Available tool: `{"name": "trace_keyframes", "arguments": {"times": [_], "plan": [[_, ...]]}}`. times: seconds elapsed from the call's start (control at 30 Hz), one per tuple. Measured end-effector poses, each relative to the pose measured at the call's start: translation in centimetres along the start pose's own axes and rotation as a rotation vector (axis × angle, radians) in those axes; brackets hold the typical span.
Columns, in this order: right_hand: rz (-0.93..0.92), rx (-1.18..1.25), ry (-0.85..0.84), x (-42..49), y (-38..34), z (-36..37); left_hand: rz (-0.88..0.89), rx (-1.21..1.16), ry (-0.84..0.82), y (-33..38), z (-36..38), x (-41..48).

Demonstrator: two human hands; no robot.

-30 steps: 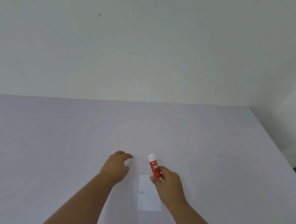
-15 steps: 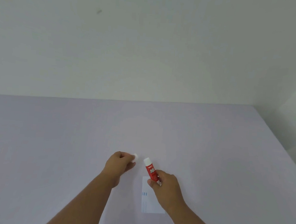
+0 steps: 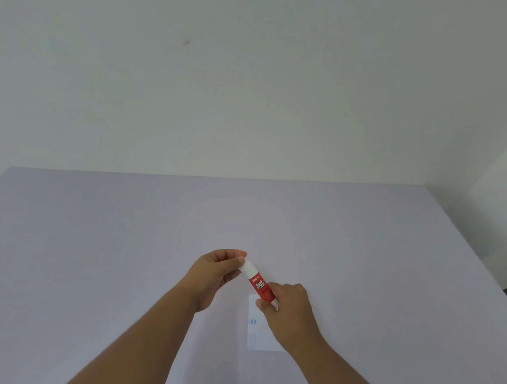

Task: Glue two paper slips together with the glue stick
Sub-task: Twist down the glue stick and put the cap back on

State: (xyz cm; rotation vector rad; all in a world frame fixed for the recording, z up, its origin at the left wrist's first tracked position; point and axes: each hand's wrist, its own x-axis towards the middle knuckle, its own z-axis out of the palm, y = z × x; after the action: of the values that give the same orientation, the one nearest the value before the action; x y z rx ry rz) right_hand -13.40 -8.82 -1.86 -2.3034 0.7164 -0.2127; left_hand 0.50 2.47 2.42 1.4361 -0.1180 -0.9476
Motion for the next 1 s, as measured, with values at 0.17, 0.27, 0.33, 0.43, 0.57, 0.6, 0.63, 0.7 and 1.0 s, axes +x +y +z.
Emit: {"name": "trace_keyframes", "arguments": {"times": [0.17,0.27,0.33,0.43,0.57,0.6,0.63,0.7,1.0], "plan": [[-0.033,-0.070,-0.006,-0.5,-0.6,-0.8,0.058,0.142,-0.018,0.7,0.3,-1.0],[-0.040,-0.034,-0.049,-0.5,-1.2,-1.2,0.075,0.244,-0.036,1.0,0.5,-1.3],[-0.023,0.048,-0.078,-0.4,-1.5,-1.4,0.094,0.271,-0.033,1.2,0.6,-1.5],[0.035,0.268,-0.125,-0.3,-1.4,-1.2,0.115,0.315,-0.021,1.1,0.6,-1.6],[0.084,0.296,-0.203,-0.6,-0.5,-0.9,0.131,0.391,-0.006,0.6,1.0,-1.8],[0.103,0.294,-0.216,-0.6,-0.3,-0.9,0.149,0.407,0.005,0.4,1.1,-1.7],[0.122,0.309,-0.224,-0.5,-0.1,-1.0,0.157,0.405,0.014,0.3,1.2,-1.7],[0.177,0.406,-0.211,-0.2,0.0,-1.3,0.170,0.376,0.037,-0.1,1.5,-1.7],[0.247,0.488,-0.112,3.2,0.8,-2.3,0.377,0.879,0.354,-10.9,1.0,-5.6]]}}
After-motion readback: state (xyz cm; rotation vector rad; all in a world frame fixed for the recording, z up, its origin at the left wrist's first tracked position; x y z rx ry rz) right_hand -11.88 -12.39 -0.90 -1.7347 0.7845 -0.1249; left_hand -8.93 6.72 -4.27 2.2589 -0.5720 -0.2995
